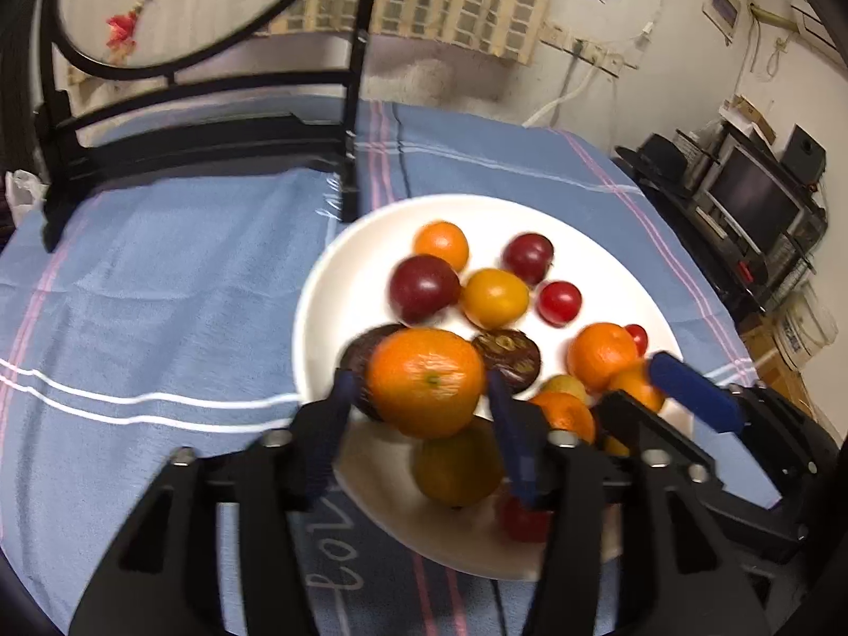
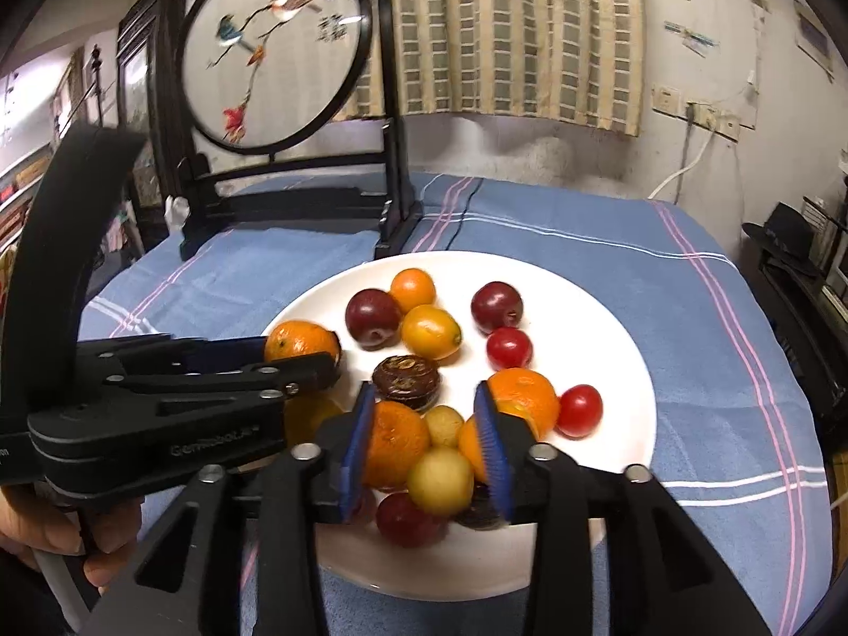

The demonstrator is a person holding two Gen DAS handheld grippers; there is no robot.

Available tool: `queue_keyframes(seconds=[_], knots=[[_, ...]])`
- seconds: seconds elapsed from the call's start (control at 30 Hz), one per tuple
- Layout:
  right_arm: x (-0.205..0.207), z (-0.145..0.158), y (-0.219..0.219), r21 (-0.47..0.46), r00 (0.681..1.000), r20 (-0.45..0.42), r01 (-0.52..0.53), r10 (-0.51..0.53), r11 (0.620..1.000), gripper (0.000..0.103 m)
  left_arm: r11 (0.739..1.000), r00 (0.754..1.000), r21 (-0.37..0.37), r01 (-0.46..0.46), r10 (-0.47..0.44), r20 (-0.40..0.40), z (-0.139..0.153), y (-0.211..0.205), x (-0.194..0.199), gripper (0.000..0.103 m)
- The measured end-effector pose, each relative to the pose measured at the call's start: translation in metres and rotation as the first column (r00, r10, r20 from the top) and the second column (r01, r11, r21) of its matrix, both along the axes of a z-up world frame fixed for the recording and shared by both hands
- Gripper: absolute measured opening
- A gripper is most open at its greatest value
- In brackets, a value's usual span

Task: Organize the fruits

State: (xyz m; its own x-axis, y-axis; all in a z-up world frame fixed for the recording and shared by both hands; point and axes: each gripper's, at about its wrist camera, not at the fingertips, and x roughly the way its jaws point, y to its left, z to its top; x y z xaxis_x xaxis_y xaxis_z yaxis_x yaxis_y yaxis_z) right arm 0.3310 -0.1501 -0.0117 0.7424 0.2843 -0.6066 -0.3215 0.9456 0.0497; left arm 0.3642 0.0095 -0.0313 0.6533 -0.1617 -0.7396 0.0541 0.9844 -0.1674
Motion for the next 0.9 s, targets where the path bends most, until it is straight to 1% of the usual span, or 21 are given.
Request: queue_keyframes(seconds=[0.03, 0.07, 0.1, 0.17, 0.2, 0.27, 0.33, 0.53, 0.7, 0.8, 0.9], knots=[[0.001, 0.0, -0.004, 0.015, 1.0, -0.001, 0.014, -0.014, 1.0, 0.061, 1.0, 1.0, -0.002, -0.017, 0.017, 0.007, 0.001, 0.003, 0.0, 0.068], [0.001, 0.0, -0.006, 0.029, 1.0, -0.004, 0.02, -0.02, 0.999, 0.065, 1.0, 1.0, -0.017, -0.02, 0.02, 0.011, 0.002, 0.006, -0.001, 0.068], [0.002, -0.001, -0.008, 0.042, 1.0, -0.011, 0.021, -0.02, 0.999, 0.066, 0.999, 1.0, -0.03, -0.018, 0.018, 0.011, 0.003, 0.007, -0.001, 0.069], [0.003, -0.003, -0.008, 0.051, 1.0, -0.029, 0.01, -0.009, 0.999, 0.066, 0.999, 1.0, -0.041, -0.007, 0.007, 0.01, 0.005, 0.007, -0.002, 0.075], [0.002, -0.004, -0.005, 0.042, 1.0, -0.027, 0.006, -0.005, 0.999, 0.067, 0.999, 1.0, -0.04, -0.003, 0.004, 0.017, 0.006, 0.006, -0.003, 0.076], [0.0, -0.005, -0.001, 0.024, 1.0, -0.018, -0.005, 0.005, 1.0, 0.07, 1.0, 0.999, -0.026, 0.016, -0.015, 0.033, 0.009, 0.002, -0.007, 0.079], [-0.002, -0.004, 0.001, 0.026, 1.0, -0.019, -0.018, 0.019, 0.999, 0.072, 1.0, 0.999, -0.013, 0.028, -0.027, 0.041, 0.011, -0.001, -0.01, 0.084], [-0.006, -0.001, -0.001, 0.01, 1.0, 0.0, -0.012, 0.012, 1.0, 0.072, 1.0, 0.999, -0.004, 0.03, -0.03, 0.042, 0.014, -0.002, -0.015, 0.087], [-0.011, 0.005, -0.012, 0.031, 1.0, 0.001, 0.018, -0.018, 0.999, 0.073, 1.0, 0.998, -0.009, 0.022, -0.022, 0.055, 0.02, 0.002, -0.025, 0.088], [-0.015, 0.007, -0.019, 0.041, 0.999, -0.005, 0.032, -0.031, 0.999, 0.077, 1.0, 0.998, -0.015, 0.018, -0.017, 0.063, 0.024, 0.005, -0.035, 0.09], [-0.023, 0.01, -0.023, 0.046, 0.999, -0.007, 0.038, -0.037, 0.998, 0.078, 1.0, 0.998, -0.015, 0.012, -0.011, 0.067, 0.027, 0.007, -0.045, 0.092]])
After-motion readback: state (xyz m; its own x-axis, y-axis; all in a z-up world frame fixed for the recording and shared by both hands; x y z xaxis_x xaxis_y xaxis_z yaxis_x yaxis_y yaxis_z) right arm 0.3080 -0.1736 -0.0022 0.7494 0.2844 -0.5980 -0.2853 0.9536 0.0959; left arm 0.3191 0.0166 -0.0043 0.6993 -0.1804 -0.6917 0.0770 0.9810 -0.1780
